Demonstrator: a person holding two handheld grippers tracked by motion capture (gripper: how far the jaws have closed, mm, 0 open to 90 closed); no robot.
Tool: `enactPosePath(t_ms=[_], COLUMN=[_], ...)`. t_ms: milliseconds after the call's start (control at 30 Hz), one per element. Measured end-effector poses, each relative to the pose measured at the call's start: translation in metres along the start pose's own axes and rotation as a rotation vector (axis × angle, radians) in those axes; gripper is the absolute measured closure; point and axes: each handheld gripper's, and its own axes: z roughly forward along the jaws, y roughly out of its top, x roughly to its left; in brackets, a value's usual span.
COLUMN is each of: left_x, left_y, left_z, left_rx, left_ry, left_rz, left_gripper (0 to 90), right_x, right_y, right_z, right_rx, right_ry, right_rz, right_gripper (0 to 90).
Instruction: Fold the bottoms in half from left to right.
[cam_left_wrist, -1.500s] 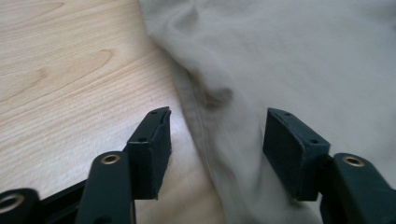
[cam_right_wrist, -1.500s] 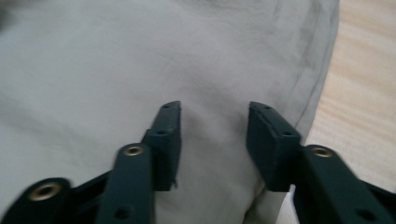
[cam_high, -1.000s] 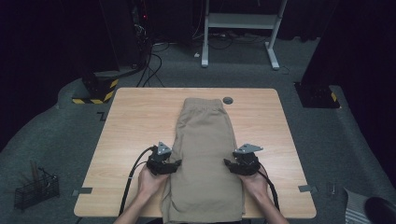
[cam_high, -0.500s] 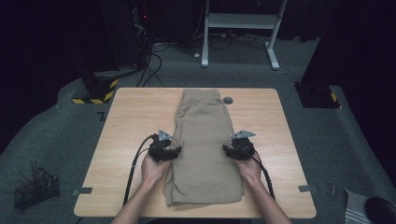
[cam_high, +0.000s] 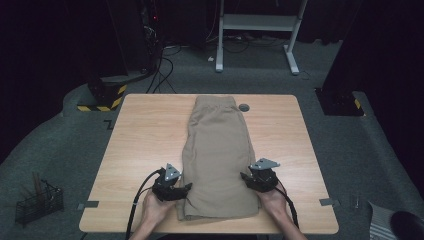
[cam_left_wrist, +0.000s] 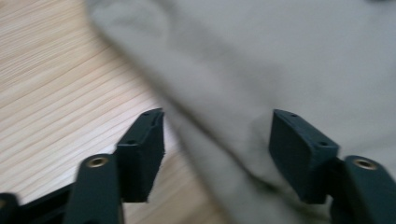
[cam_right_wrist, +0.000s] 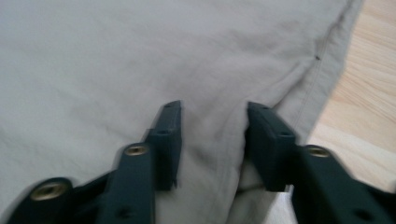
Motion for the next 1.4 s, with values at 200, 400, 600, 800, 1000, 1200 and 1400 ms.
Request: enactPosePath(t_ms=[200,400,600,800,1000,1200,1400], left_x=[0.026,0.023,-0.011,-0.015,-0.014,-0.006,0.008], left_y=[0.023,0.028,-0.003,-0.012,-0.015,-0.028,-0.006], left_z=[0.025,0.006,-0.027,-0.016,-0.018,-0.032,-0.031], left_rx=[-0.019,-0.06,-0.031,0.003,-0.004,0.003,-0.094], left_ry=[0.064,0.03,-0.023,-0.06,-0.023,0.009,-0.002], left_rz=[-0.054,-0.075,-0.006,-0.03,-0.022,-0.048,-0.091], left_gripper=[41.2,37.6,42.4,65.7,87.4,89.9,58.3], right_x=[-0.008,-0.016,-0.007,-0.006,-0.007,-0.008,-0.01], right_y=[0.016,0.032,0.026,0.024,0.022,0.023,0.025], right_z=[0.016,0.028,0.013,0.019,0.023,0.023,0.024], right_rx=[0.004,0.04,-0.025,-0.001,0.001,0.008,0.021], right_ry=[-0.073,-0.132,-0.101,-0.088,-0.078,-0.089,-0.077], right_rz=[-0.039,0.012,0.009,0.012,-0.017,-0.033,-0.006], right_gripper=[72.2,61.4,60.5,61.1,63.0,63.0,58.5])
